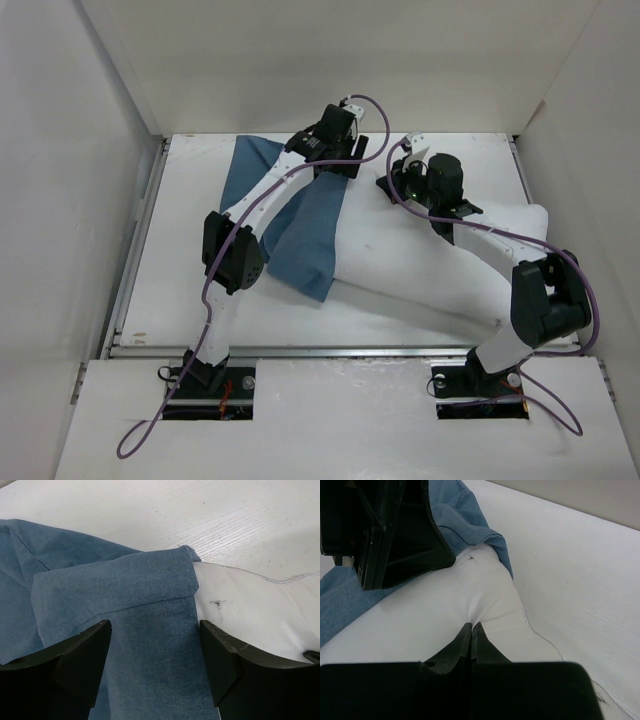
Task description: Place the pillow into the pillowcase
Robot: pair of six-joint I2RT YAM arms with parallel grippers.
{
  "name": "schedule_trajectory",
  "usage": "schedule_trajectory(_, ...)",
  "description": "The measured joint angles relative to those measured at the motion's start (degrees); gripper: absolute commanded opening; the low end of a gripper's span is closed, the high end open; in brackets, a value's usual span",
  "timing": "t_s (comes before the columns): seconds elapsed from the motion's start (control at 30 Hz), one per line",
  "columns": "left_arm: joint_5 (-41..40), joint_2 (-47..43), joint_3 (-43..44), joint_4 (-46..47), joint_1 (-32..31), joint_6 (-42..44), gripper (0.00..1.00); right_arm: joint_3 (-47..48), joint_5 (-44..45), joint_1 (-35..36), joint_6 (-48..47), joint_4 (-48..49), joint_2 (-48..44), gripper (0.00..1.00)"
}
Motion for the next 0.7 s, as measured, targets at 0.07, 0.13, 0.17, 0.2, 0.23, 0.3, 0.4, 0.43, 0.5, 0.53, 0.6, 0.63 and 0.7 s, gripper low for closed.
schedule_trajectory(0.07,0.8,0.0,0.0,0.0,0.0,0.2,0.74,0.0,0.2,0.0,0.0,0.0,0.0,0.00)
schedule_trajectory(0.13,2.2,0.0,0.0,0.3,0.0,0.3,0.76,0.0,0.2,0.0,0.0,0.0,0.0,0.00)
schedule_trajectory(0.17,2.9,0.0,0.0,0.5,0.1,0.4,0.76,0.0,0.2,0.0,0.0,0.0,0.0,0.00)
schedule_trajectory(0.2,3.7,0.0,0.0,0.6,0.1,0.5,0.76,0.0,0.2,0.0,0.0,0.0,0.0,0.00)
schedule_trajectory(0.23,4.4,0.0,0.0,0.8,0.1,0.5,0.76,0.0,0.2,0.0,0.0,0.0,0.0,0.00)
schedule_trajectory(0.3,5.3,0.2,0.0,1.2,0.1,0.6,0.75,0.0,0.2,0.0,0.0,0.0,0.0,0.00)
schedule_trajectory(0.4,5.4,0.9,0.0,1.7,0.1,0.6,0.61,-0.1,0.4,0.0,0.0,0.0,0.0,0.00)
schedule_trajectory(0.43,4.7,1.4,0.1,1.8,0.1,0.5,0.59,-0.2,0.5,0.0,0.0,0.0,0.0,0.00)
schedule_trajectory(0.5,2.6,2.5,0.2,2.1,0.0,0.3,0.53,-0.5,0.7,0.0,0.0,0.0,-0.1,0.00)
schedule_trajectory(0.53,1.8,3.1,0.2,2.3,-0.1,0.2,0.44,-0.7,0.8,0.0,0.0,0.0,-0.1,0.00)
schedule_trajectory(0.6,-0.3,4.1,0.3,2.5,-0.3,-0.5,0.32,-1.1,0.9,0.0,0.0,0.0,-0.2,0.00)
schedule_trajectory(0.63,-1.1,4.5,0.3,2.5,-0.3,-1.0,0.26,-1.3,1.0,0.0,0.0,0.0,-0.3,0.00)
schedule_trajectory(0.7,-2.3,5.0,0.5,2.7,-0.4,-1.7,0.08,-1.6,1.0,0.0,0.0,0.0,-0.3,0.00)
